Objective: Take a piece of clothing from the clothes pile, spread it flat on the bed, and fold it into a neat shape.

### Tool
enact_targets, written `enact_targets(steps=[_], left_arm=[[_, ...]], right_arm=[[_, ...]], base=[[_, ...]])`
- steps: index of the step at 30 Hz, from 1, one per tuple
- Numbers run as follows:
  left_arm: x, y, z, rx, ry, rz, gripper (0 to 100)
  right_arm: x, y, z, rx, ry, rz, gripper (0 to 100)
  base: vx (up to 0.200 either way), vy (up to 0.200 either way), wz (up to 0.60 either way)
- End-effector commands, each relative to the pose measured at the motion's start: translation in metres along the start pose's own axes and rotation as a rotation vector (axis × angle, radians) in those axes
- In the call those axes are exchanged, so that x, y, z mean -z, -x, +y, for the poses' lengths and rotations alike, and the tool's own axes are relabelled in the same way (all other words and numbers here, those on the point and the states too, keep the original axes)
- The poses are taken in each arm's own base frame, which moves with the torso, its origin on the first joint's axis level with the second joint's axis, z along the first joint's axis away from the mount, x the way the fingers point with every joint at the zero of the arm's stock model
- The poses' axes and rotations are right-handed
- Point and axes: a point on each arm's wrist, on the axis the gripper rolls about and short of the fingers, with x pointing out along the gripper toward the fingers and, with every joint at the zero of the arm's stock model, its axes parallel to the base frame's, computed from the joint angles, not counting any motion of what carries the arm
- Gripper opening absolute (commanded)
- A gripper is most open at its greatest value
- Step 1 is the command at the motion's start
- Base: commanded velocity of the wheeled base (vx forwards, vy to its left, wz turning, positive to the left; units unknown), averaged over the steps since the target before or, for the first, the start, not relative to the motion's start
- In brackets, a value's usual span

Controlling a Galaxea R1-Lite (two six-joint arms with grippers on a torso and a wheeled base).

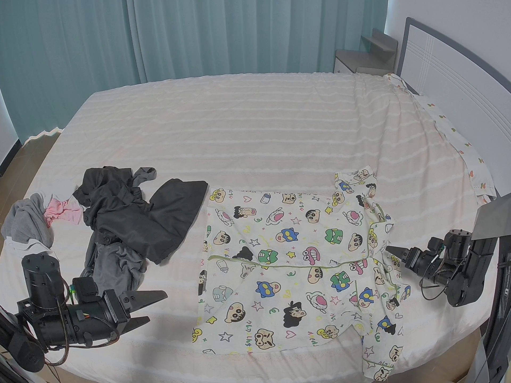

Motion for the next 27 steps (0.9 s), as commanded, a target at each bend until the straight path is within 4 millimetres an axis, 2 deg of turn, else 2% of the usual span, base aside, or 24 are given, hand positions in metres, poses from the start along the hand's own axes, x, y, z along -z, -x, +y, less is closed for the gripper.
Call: enact_targets(steps=[1,14,15,27], left_arm=[[0.0023,-0.0002,0.0032,-0.015,0.011,0.011,100],[0.0023,-0.001,0.0039,-0.02,0.013,0.014,100],[0.0023,-0.001,0.0039,-0.02,0.013,0.014,100],[0.0023,-0.001,0.0039,-0.02,0.012,0.014,100]], right_arm=[[0.0061,-0.0088,-0.0073,0.007,-0.021,0.016,100],[0.012,-0.0148,-0.0121,0.016,-0.189,0.034,100],[0.0116,-0.0146,-0.0118,0.015,-0.193,0.033,0],[0.0101,-0.0112,-0.0114,0.032,-0.2,0.018,0]], base=[[0.0,0.0,0.0],[0.0,0.0,0.0],[0.0,0.0,0.0],[0.0,0.0,0.0]])
